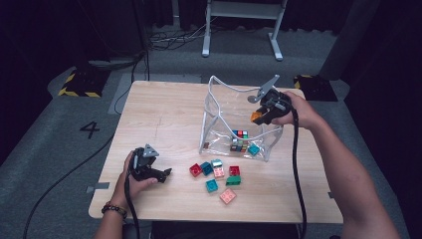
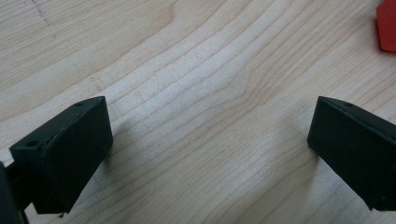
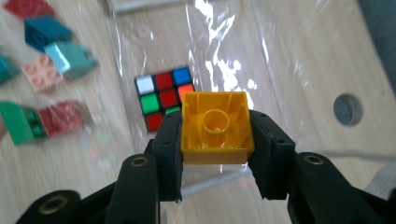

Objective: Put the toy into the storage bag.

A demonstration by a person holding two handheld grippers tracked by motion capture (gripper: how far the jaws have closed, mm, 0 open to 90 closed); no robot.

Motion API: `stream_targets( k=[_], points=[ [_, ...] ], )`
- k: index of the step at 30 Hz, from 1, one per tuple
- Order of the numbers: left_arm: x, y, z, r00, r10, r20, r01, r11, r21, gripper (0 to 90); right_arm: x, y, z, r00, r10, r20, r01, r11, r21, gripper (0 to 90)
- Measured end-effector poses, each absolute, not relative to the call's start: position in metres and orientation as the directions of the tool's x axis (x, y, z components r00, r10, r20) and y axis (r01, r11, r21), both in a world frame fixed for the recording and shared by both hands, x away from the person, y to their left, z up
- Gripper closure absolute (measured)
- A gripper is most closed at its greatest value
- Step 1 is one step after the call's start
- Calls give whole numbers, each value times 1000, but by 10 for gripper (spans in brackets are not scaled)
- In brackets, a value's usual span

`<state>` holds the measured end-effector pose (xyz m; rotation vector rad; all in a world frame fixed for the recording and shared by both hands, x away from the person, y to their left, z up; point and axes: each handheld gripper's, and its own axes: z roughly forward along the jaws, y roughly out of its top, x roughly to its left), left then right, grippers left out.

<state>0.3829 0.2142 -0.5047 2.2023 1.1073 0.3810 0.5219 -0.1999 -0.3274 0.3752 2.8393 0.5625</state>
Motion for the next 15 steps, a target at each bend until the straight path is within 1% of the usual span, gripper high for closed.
stream_targets(
  k=[3,4,6,9,15],
  points=[
    [383,214,-505,604,796,-32,616,-441,653,3,524,-201,-332,-950,262,-169,194,920,340,594],
    [383,214,-505,604,797,-24,612,-444,654,3,520,-201,-332,-940,314,-137,263,917,300,594],
    [383,214,-505,604,797,-26,613,-443,654,3,521,-202,-332,-937,324,-134,280,922,267,593],
    [383,214,-505,604,797,-26,612,-443,655,3,520,-201,-330,-932,329,-155,293,932,214,594],
    [383,214,-505,604,797,-26,613,-443,655,3,519,-204,-321,-919,344,-194,319,936,147,594]
  ],
)
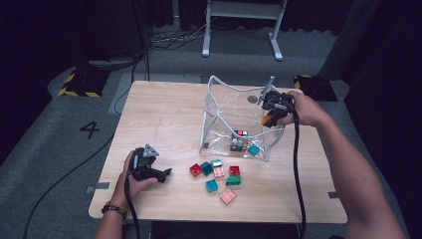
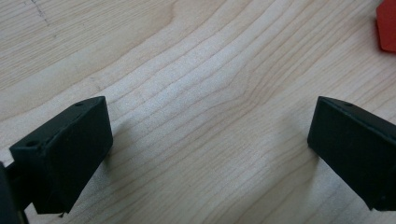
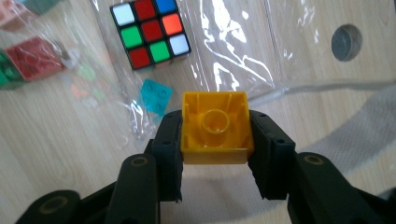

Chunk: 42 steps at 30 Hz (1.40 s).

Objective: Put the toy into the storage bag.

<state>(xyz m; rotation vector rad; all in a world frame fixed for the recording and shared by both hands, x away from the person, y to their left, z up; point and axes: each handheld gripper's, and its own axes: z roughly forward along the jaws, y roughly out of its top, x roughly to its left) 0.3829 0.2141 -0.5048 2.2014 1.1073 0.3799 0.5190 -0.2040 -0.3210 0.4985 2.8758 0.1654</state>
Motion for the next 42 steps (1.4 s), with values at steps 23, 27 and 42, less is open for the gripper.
stream_targets(
  k=[23,27,42],
  points=[
    [383,214,-505,605,796,-27,613,-443,654,3,517,-217,-317,-909,369,-195,338,924,177,571],
    [383,214,-505,605,796,-28,613,-443,654,3,516,-223,-314,-916,347,-200,292,921,259,547],
    [383,214,-505,604,796,-32,616,-441,653,3,470,-248,-289,-893,407,-190,204,745,635,439]
  ],
)
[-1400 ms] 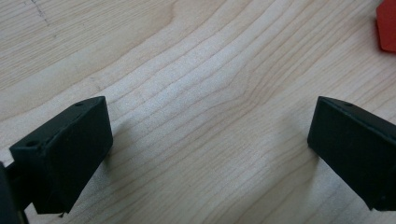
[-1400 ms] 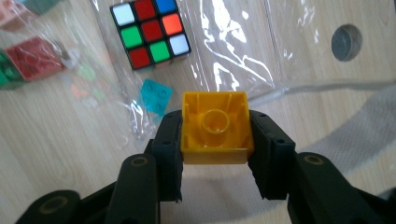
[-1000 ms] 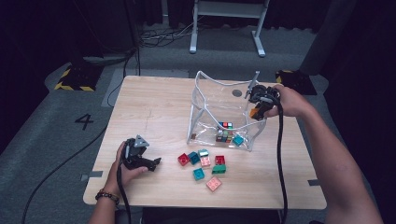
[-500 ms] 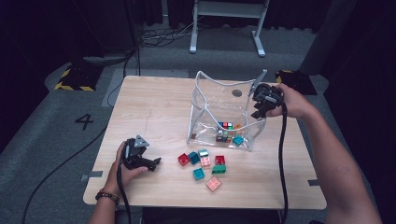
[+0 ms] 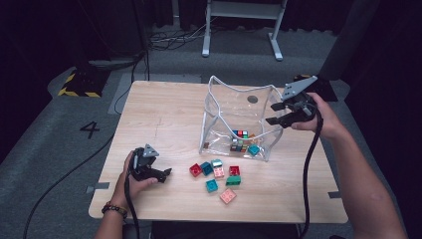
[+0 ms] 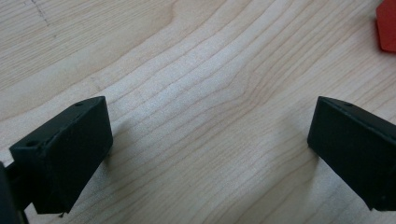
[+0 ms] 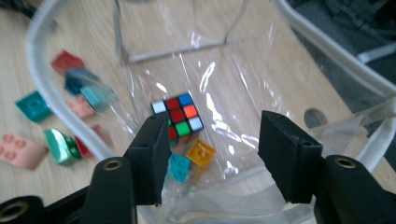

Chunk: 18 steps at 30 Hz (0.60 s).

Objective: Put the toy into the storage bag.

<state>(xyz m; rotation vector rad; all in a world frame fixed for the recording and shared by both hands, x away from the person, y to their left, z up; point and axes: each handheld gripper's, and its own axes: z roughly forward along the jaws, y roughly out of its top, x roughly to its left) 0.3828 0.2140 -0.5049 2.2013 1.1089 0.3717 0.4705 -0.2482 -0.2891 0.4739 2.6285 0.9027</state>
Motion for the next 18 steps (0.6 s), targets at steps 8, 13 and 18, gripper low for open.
stream_targets(
  k=[8,13,18],
  points=[
    [383,214,-505,604,796,-27,613,-443,654,3,440,-262,-288,-881,429,-202,140,642,754,353],
    [383,214,-505,604,796,-26,613,-443,655,3,422,-268,-292,-875,437,-210,103,591,800,318],
    [383,214,-505,604,797,-27,613,-443,655,3,406,-272,-304,-874,436,-213,78,560,825,327]
  ],
)
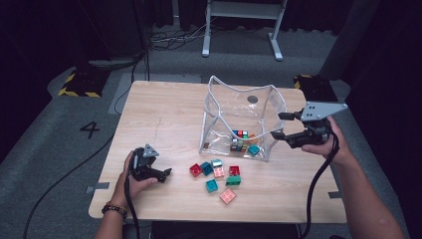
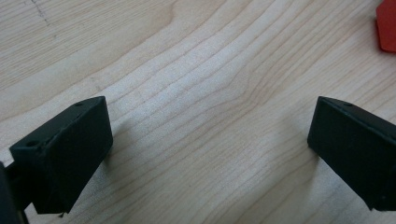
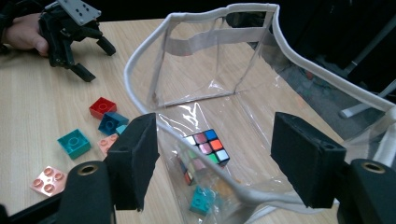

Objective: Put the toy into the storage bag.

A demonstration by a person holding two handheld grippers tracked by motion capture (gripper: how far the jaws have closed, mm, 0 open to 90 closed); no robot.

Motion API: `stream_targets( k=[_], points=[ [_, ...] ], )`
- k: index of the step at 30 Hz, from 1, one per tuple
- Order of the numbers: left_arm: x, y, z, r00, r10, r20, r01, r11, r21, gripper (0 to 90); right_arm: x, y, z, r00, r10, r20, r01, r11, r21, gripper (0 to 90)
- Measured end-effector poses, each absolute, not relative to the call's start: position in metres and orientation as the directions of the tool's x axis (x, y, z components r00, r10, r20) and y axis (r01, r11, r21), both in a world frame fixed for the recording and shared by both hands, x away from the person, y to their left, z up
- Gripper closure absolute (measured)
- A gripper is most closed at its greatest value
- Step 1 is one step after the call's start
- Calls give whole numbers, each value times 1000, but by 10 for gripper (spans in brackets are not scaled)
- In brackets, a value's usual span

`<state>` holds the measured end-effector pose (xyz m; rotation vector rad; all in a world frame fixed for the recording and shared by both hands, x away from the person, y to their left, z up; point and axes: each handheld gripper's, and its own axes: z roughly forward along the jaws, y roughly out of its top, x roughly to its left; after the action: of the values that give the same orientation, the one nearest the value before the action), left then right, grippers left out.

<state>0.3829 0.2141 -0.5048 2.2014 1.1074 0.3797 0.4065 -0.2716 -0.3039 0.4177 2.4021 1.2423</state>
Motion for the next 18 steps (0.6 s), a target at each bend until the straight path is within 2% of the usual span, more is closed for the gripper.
stream_targets(
  k=[4,18],
  points=[
    [383,214,-505,604,797,-26,613,-443,655,3,396,-272,-317,-890,403,-213,52,554,831,337],
    [383,214,-505,604,797,-26,613,-443,655,3,368,-258,-380,-926,351,-137,82,542,836,385]
  ],
)
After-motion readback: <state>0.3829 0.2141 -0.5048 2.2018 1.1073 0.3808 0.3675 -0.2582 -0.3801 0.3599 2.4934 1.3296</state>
